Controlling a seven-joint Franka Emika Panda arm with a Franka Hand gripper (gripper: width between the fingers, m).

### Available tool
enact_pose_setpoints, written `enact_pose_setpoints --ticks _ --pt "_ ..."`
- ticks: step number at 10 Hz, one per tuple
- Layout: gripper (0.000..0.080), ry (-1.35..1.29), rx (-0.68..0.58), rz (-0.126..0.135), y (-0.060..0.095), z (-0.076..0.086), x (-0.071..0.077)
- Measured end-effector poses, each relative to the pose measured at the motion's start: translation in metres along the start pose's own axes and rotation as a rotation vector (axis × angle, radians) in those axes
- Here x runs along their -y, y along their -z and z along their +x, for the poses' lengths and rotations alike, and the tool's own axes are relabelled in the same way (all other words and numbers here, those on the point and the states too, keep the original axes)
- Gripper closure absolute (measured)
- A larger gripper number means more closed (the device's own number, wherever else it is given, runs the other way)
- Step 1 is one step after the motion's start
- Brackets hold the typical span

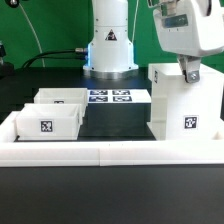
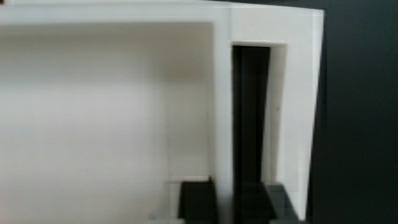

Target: Assemble drawer

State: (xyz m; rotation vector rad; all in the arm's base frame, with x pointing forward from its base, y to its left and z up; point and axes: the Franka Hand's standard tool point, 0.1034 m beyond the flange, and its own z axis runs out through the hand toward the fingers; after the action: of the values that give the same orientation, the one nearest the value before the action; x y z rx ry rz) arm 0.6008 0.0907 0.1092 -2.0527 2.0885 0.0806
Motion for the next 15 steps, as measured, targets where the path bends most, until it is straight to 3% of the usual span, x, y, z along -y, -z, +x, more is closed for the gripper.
enact_pose_setpoints --ticks 3,8,10,12,13,15 --pt "0.0761 -0.038 0.018 0.009 0.0 0.004 0.005" --pt "0.0761 -0.022 0.019 0.05 -0.004 0.0 0.044" --pt "0.0761 -0.009 0.012 0.024 -0.004 0.0 0.044" --pt "0.0761 -0.004 0.013 0.019 -0.004 0.0 0.044" --pt "0.0686 -0.001 0.015 0.018 -0.004 0.0 0.044" --pt "0.0363 0.006 0.015 0.018 -0.004 -0.001 0.044"
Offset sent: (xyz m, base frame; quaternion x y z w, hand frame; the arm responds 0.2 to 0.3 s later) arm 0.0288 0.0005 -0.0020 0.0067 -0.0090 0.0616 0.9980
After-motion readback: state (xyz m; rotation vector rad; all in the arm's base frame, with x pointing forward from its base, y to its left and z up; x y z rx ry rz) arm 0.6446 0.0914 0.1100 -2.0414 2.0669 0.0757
